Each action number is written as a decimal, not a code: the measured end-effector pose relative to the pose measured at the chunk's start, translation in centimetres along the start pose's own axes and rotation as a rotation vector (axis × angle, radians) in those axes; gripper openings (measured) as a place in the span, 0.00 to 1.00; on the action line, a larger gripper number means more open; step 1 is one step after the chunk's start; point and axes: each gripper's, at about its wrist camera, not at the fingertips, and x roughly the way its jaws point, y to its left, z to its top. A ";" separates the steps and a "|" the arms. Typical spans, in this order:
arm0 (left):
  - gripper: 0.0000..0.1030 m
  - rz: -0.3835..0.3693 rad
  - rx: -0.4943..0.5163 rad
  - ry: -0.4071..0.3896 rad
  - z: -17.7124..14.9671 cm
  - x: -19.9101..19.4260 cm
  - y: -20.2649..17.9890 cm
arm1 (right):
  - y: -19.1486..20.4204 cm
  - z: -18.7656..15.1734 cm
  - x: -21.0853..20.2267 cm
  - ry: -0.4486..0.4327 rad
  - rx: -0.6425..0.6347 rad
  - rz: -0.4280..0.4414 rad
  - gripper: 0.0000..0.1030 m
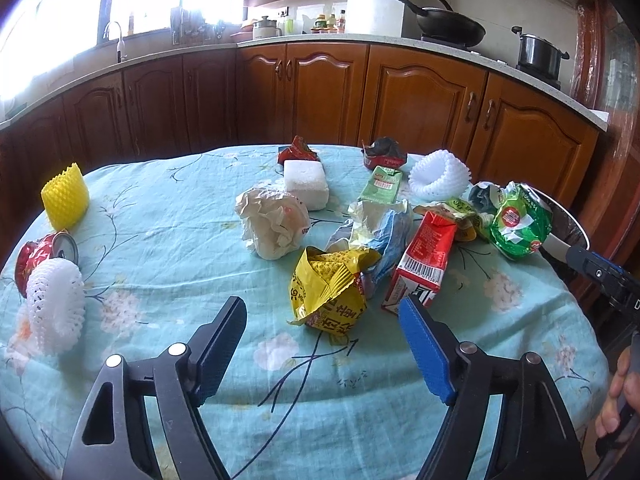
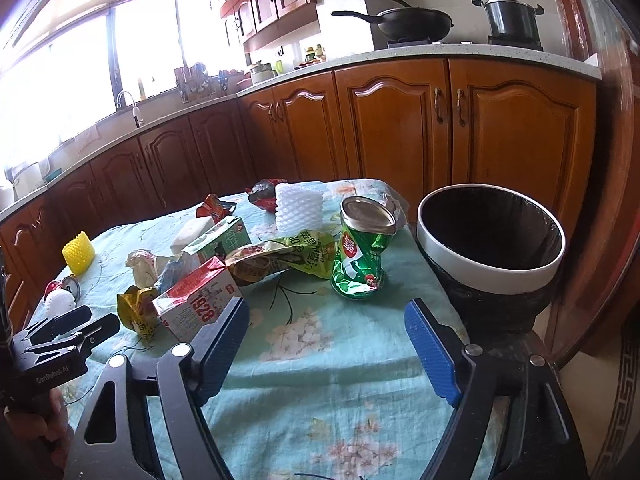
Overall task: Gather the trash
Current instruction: 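Reach the right gripper to the green crushed can and close on it, then carry the green can over the bin with the right gripper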
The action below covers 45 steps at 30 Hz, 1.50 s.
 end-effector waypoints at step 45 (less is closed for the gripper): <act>0.28 -0.243 0.151 0.083 3.5 0.0 -8.3 | -7.4 3.4 0.4 -0.006 0.079 -0.024 0.10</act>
